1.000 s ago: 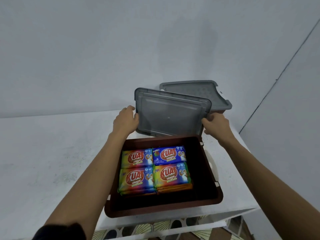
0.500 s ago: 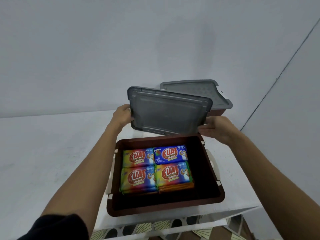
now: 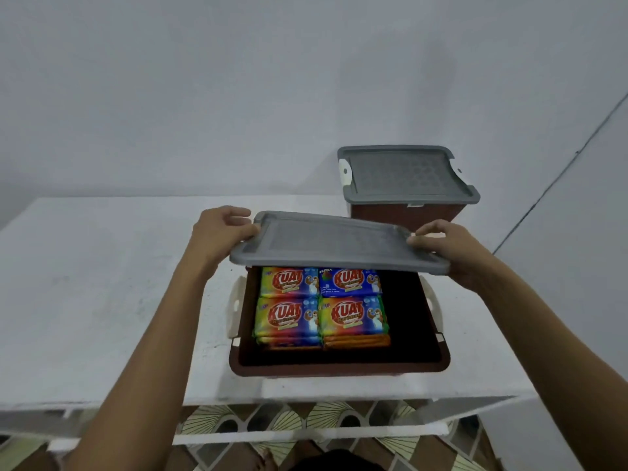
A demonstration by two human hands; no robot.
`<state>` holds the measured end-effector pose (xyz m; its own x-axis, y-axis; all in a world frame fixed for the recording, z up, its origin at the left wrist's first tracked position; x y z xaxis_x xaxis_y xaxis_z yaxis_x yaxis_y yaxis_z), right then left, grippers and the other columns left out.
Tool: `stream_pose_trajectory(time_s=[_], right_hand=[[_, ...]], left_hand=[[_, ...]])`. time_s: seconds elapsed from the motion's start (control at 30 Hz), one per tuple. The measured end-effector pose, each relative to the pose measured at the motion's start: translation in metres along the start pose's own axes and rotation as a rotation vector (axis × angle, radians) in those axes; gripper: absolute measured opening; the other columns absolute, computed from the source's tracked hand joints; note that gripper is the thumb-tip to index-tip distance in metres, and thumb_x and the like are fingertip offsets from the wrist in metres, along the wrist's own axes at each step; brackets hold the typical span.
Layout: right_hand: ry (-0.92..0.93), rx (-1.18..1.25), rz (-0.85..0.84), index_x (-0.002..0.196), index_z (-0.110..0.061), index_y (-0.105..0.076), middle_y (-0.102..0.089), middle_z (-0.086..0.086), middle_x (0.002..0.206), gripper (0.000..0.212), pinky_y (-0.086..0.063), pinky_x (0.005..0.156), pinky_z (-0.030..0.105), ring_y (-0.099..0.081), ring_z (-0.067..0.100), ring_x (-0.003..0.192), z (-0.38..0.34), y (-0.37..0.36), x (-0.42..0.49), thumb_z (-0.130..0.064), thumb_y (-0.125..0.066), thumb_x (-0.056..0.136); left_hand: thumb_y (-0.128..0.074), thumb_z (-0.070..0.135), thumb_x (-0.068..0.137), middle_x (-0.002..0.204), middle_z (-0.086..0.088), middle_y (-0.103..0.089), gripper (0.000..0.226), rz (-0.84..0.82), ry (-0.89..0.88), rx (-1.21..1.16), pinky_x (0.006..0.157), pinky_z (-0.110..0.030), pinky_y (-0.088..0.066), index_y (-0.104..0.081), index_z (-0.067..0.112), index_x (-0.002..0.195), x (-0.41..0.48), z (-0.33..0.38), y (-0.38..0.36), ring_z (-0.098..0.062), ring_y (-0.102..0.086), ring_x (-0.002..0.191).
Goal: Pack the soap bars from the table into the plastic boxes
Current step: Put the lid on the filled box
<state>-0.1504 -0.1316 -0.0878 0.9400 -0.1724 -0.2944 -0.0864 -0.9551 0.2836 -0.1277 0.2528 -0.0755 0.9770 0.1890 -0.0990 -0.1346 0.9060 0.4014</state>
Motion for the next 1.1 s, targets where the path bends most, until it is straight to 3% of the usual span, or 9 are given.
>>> stream_pose_trajectory(time_s=[0.1, 0.2, 0.27, 0.4, 0.5, 0.67, 0.87, 1.0, 1.1], right_hand=[[0.089, -0.161, 0.036, 0.109, -0.010, -0.064, -0.066, 0.009, 0.079, 0.031, -0.049, 0.059, 0.030, -0.060, 0.017, 0.068, 0.005, 0.000, -0.016, -0.015, -0.076, 0.081], [0.196, -0.412, 0.078, 0.117, -0.012, -0.066, -0.068, 0.005, 0.078, 0.035, -0.056, 0.071, 0.034, -0.065, 0.017, 0.073, 0.010, -0.003, -0.033, -0.025, -0.072, 0.085], [0.256, -0.563, 0.126, 0.118, -0.014, -0.066, -0.068, 0.002, 0.083, 0.036, -0.053, 0.074, 0.032, -0.064, 0.015, 0.076, 0.013, -0.005, -0.042, -0.031, -0.070, 0.086], [0.339, -0.686, 0.164, 0.121, -0.014, -0.065, -0.065, -0.001, 0.080, 0.035, -0.044, 0.073, 0.025, -0.058, 0.010, 0.069, 0.018, -0.013, -0.054, -0.029, -0.066, 0.089], [0.356, -0.689, 0.186, 0.124, -0.014, -0.062, -0.063, -0.003, 0.075, 0.037, -0.044, 0.073, 0.024, -0.056, 0.007, 0.067, 0.028, -0.012, -0.060, -0.026, -0.066, 0.090], [0.379, -0.695, 0.220, 0.122, -0.016, -0.060, -0.060, 0.000, 0.090, 0.036, -0.043, 0.070, 0.026, -0.056, 0.014, 0.076, 0.042, -0.010, -0.066, -0.030, -0.065, 0.089], [0.353, -0.612, 0.209, 0.118, -0.017, -0.057, -0.053, 0.005, 0.118, 0.032, -0.043, 0.079, 0.028, -0.054, 0.019, 0.098, 0.059, -0.010, -0.075, -0.027, -0.065, 0.089], [0.243, -0.458, 0.163, 0.134, -0.021, -0.046, -0.048, 0.005, 0.135, 0.048, -0.046, 0.083, 0.031, -0.054, 0.019, 0.104, 0.067, -0.008, -0.074, -0.032, -0.064, 0.091], [0.100, -0.303, 0.097, 0.145, -0.017, -0.039, -0.056, 0.010, 0.133, 0.060, -0.052, 0.086, 0.039, -0.060, 0.022, 0.100, 0.076, -0.010, -0.076, -0.037, -0.060, 0.092]], left_hand=[[-0.081, 0.025, 0.074, 0.102, 0.002, -0.069, 0.042, 0.023, -0.027, 0.101, 0.071, -0.028, -0.054, -0.068, 0.018, 0.113, -0.023, -0.009, 0.003, -0.013, -0.066, 0.089], [-0.079, 0.026, 0.077, 0.105, 0.001, -0.070, 0.043, 0.029, -0.066, 0.226, 0.063, -0.021, -0.050, -0.066, 0.017, 0.117, -0.043, -0.014, -0.001, -0.012, -0.067, 0.083], [-0.075, 0.026, 0.081, 0.107, 0.003, -0.069, 0.039, 0.046, -0.091, 0.311, 0.064, -0.018, -0.050, -0.067, 0.016, 0.117, -0.055, -0.017, -0.004, -0.011, -0.066, 0.083], [-0.071, 0.026, 0.083, 0.109, 0.003, -0.071, 0.034, 0.080, -0.110, 0.383, 0.080, -0.038, -0.058, -0.068, 0.018, 0.116, -0.073, -0.027, -0.005, -0.012, -0.067, 0.085], [-0.068, 0.029, 0.084, 0.113, 0.004, -0.068, 0.036, 0.107, -0.138, 0.409, 0.081, -0.039, -0.056, -0.066, 0.021, 0.118, -0.085, -0.031, -0.006, -0.011, -0.062, 0.091], [-0.067, 0.035, 0.085, 0.126, 0.002, -0.058, 0.033, 0.109, -0.137, 0.349, 0.082, -0.033, -0.048, -0.061, 0.033, 0.117, -0.100, -0.045, -0.006, -0.012, -0.057, 0.103], [-0.063, 0.036, 0.089, 0.120, 0.001, -0.061, 0.029, 0.058, -0.058, 0.255, 0.064, -0.023, -0.044, -0.056, 0.035, 0.117, -0.109, -0.056, -0.014, -0.016, -0.060, 0.088], [-0.062, 0.038, 0.089, 0.128, -0.010, -0.059, 0.042, 0.075, 0.005, 0.213, 0.080, -0.036, -0.049, -0.049, 0.034, 0.129, -0.110, -0.060, -0.017, -0.025, -0.059, 0.107], [-0.064, 0.040, 0.088, 0.134, -0.014, -0.056, 0.060, 0.100, 0.108, 0.164, 0.091, -0.044, -0.047, -0.043, 0.021, 0.140, -0.113, -0.064, -0.016, -0.030, -0.056, 0.117]])
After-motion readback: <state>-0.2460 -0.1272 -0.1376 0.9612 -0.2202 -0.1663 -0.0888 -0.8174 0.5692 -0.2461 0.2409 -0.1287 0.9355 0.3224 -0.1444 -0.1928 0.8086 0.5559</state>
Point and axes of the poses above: each hand's wrist, its own x-axis towards the middle knuckle, its own y-axis out of the back of the hand, z = x × y, the point moved 5 cm from there along x, towards the middle knuckle
